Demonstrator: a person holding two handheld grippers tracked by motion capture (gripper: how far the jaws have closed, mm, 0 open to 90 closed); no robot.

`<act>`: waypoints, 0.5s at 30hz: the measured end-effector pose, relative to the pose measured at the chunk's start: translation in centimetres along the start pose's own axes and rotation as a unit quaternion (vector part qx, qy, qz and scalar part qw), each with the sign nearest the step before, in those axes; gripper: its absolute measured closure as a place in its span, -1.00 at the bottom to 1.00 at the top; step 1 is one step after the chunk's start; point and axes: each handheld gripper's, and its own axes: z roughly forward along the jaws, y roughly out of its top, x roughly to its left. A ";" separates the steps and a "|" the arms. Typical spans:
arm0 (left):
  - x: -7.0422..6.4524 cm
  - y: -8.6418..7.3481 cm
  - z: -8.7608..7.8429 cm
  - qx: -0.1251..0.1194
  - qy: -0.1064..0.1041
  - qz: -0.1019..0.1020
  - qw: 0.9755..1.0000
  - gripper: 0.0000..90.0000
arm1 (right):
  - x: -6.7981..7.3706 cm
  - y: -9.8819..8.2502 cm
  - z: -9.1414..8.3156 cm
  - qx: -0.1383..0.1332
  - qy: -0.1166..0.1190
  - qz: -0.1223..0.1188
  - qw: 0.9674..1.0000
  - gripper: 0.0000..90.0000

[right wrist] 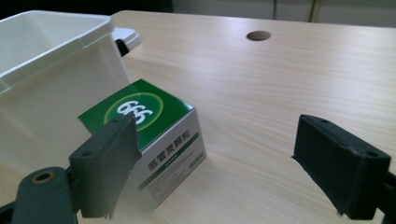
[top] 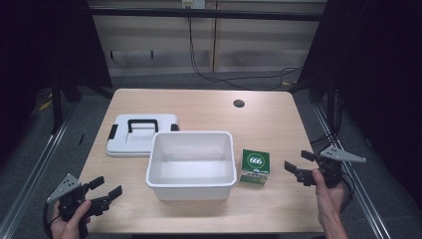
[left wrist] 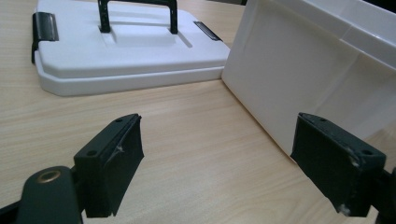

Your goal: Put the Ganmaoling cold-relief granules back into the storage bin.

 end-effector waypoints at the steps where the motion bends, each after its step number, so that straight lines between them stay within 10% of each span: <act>1: 0.0 0.0 0.0 0.001 -0.001 0.001 1.000 -0.64 | -0.1 0.0 0.1 0.004 0.008 0.001 1.000 -0.70; 8: -0.1 0.0 -0.1 -0.002 -0.004 0.006 1.000 -0.65 | -0.3 0.1 0.1 -0.001 0.007 -0.004 1.000 -0.71; 15: -0.3 0.2 0.1 0.000 -0.010 0.017 1.000 -0.65 | 0.9 1.3 0.5 0.023 0.061 -0.035 0.997 -0.71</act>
